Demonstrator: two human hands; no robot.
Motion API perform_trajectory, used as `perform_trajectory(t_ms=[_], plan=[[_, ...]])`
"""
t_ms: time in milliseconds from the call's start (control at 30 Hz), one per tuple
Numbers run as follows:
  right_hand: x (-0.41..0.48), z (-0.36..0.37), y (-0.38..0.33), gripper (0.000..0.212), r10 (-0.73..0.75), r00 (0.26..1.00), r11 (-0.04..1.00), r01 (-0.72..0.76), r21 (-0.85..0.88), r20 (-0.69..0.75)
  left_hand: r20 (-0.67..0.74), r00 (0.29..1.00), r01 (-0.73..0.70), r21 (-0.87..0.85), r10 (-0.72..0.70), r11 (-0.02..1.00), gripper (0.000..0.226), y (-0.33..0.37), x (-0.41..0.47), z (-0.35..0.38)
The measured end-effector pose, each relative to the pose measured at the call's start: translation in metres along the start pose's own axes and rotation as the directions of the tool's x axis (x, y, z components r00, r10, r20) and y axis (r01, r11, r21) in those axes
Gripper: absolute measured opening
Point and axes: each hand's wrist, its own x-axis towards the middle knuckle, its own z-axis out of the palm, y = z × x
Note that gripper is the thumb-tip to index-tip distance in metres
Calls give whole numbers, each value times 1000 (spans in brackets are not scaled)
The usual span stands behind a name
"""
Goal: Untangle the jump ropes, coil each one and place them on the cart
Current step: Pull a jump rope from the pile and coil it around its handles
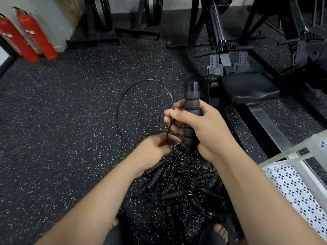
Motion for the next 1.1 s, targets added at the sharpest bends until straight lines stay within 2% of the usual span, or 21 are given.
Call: perform_trajectory(t_ms=[100, 167, 333, 433, 500, 600, 700, 833, 1000, 1100], plan=[[1, -4, -7, 25, -43, 997, 994, 49, 97, -61, -6, 1000, -26, 238, 28, 971, 20, -11, 4, 11], [4, -11, -10, 28, -43, 990, 984, 65, 166, -132, -27, 999, -11, 332, 22, 943, 12, -13, 6, 12], [16, -28, -4, 28, -20, 977, 960, 79, 268, -214, -61, 997, -15, 427, 45, 904, 26, -7, 2, 4], [24, -34, 7, 30, 1, 969, 973, 56, 225, -247, -53, 995, -64, 289, 82, 955, 23, 4, -2, -3], [28, -36, 17, 30, 60, 972, 989, -28, 143, -226, -70, 993, -80, 147, 91, 986, 22, 13, -5, -8], [30, -38, 32, 28, 199, 968, 973, -214, -84, -153, -147, 984, -101, 30, 105, 994, 24, 24, -11, -16], [27, -31, 42, 32, 314, 946, 886, -322, -335, -80, -264, 961, -123, -145, 82, 982, 26, 30, -15, -25], [20, -16, 46, 30, 393, 917, 790, -295, -537, 74, -381, 925, -173, -404, 7, 898, 30, 33, -14, -40], [12, -3, 44, 27, 414, 884, 725, -176, -666, 217, -476, 877, -262, -587, -66, 766, 33, 25, -11, -60], [9, 5, 45, 27, 354, 904, 778, -142, -612, 240, -514, 847, -270, -637, -137, 722, 34, 19, -8, -65]])
